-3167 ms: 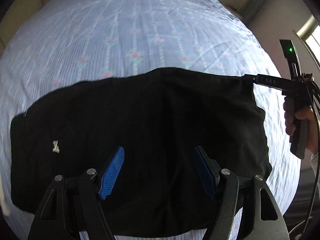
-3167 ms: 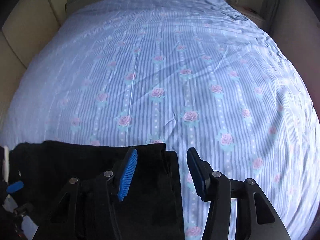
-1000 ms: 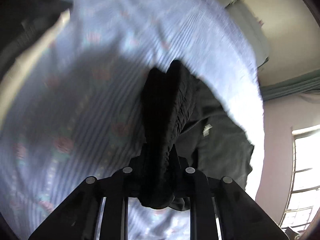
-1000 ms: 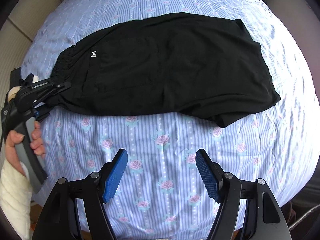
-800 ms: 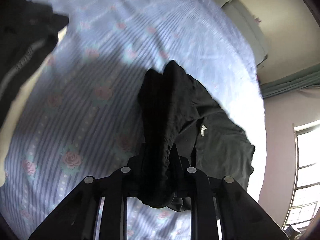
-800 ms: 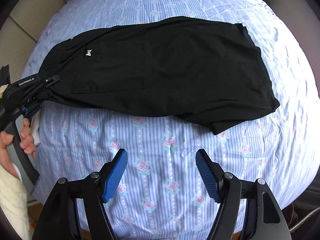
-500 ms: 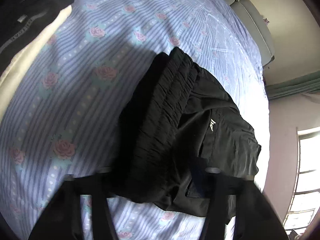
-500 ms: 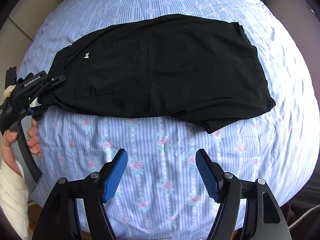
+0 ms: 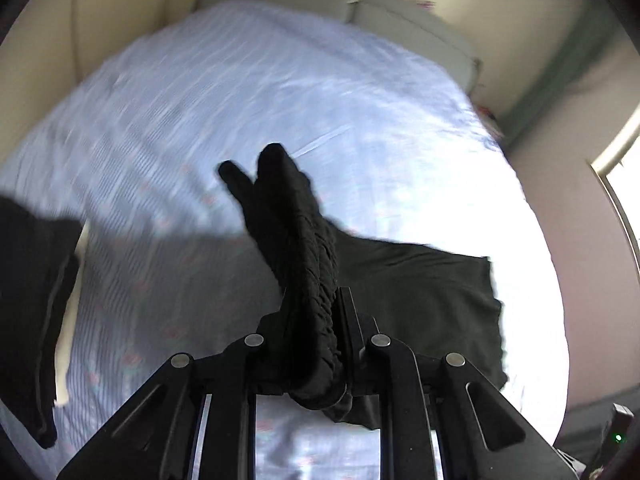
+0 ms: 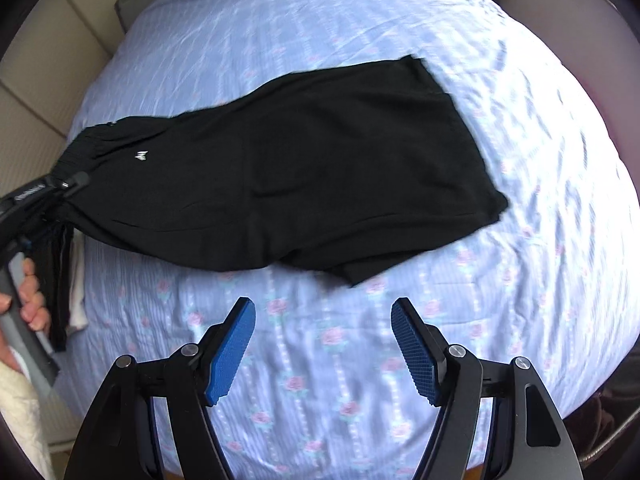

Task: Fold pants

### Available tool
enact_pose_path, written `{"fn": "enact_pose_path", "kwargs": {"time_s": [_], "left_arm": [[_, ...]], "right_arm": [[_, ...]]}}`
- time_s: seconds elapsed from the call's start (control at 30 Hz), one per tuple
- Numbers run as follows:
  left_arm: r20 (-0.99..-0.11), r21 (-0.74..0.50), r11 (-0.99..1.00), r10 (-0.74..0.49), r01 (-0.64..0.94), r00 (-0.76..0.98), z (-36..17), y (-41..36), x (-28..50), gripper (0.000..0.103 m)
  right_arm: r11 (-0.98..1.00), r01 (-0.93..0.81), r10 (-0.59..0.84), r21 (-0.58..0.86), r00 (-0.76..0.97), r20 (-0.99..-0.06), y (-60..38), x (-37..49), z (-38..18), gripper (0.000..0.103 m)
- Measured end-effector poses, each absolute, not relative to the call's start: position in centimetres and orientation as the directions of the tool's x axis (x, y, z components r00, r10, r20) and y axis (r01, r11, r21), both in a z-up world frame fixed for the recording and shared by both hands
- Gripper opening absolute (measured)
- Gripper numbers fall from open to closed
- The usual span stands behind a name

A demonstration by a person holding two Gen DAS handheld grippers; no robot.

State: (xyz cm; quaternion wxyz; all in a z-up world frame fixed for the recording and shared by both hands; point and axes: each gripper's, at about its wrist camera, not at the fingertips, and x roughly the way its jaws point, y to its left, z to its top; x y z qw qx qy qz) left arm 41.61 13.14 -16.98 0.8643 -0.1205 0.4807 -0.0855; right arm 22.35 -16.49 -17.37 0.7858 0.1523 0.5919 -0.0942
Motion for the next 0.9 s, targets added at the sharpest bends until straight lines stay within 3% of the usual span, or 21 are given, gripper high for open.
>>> {"fn": "enact_pose_path", "kwargs": {"time_s": [0.13, 0.33, 0.77, 0.87, 0.9], "left_arm": [[-0.784, -0.236, 0.958, -0.287, 0.164, 0.550, -13.3, 6.2, 41.5, 0.019], [-0.795, -0.199, 0.942, -0.316, 0.268, 0.518, -12.3, -4.2, 42.6, 0.019], [-0.924, -0.133, 0.905, -0.260, 0.403, 0.279, -22.0, -22.9, 44.0, 0.018], [-0.947, -0.137, 0.887, -0.247, 0.441, 0.203, -24.1, -24.9, 43.9, 0.028], [-0.950, -0.174, 0.871, -0.271, 0.459, 0.154, -24.6, -25.6, 43.7, 0.042]], "right_arm": [[0.911, 0.382, 0.038, 0.157, 0.299, -0.953, -21.3, 20.4, -16.2, 0.070], [0.881, 0.435, 0.033, 0.188, 0.340, -0.940, -28.0, 17.4, -14.6, 0.070], [0.789, 0.571, 0.030, 0.225, 0.330, -0.944, -40.4, 13.6, -16.5, 0.071], [0.777, 0.589, 0.033, 0.222, 0.315, -0.948, -41.9, 13.3, -17.5, 0.071], [0.775, 0.591, 0.036, 0.224, 0.312, -0.949, -42.3, 13.3, -17.7, 0.071]]}}
